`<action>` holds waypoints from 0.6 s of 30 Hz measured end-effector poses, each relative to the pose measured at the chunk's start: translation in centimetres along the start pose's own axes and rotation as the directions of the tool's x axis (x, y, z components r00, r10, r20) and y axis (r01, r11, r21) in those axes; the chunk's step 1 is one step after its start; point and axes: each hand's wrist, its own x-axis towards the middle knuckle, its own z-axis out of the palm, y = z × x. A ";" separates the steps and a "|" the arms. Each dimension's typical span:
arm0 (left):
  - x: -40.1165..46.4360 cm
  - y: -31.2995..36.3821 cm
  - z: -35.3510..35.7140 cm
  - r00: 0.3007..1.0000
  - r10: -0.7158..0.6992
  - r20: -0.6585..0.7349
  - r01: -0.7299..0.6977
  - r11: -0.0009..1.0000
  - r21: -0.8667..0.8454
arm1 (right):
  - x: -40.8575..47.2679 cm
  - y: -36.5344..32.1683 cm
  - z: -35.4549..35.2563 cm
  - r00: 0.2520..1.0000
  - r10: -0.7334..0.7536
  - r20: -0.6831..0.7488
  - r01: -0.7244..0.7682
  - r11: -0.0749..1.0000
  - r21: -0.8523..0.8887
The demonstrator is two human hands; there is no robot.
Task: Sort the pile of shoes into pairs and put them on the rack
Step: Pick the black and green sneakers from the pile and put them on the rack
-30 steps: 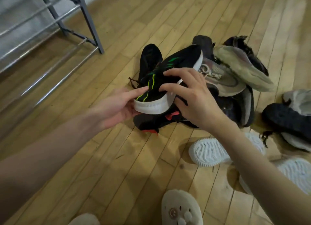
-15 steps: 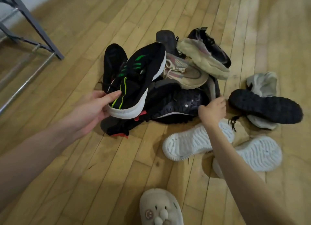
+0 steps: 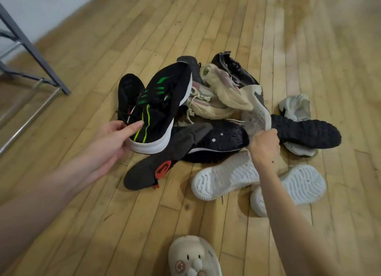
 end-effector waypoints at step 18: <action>-1.8 0.7 -2.4 0.990 0.087 -0.108 -0.094 0.994 -0.060 | -10.5 -5.6 -2.3 0.929 -0.320 -0.185 0.363 0.688 0.629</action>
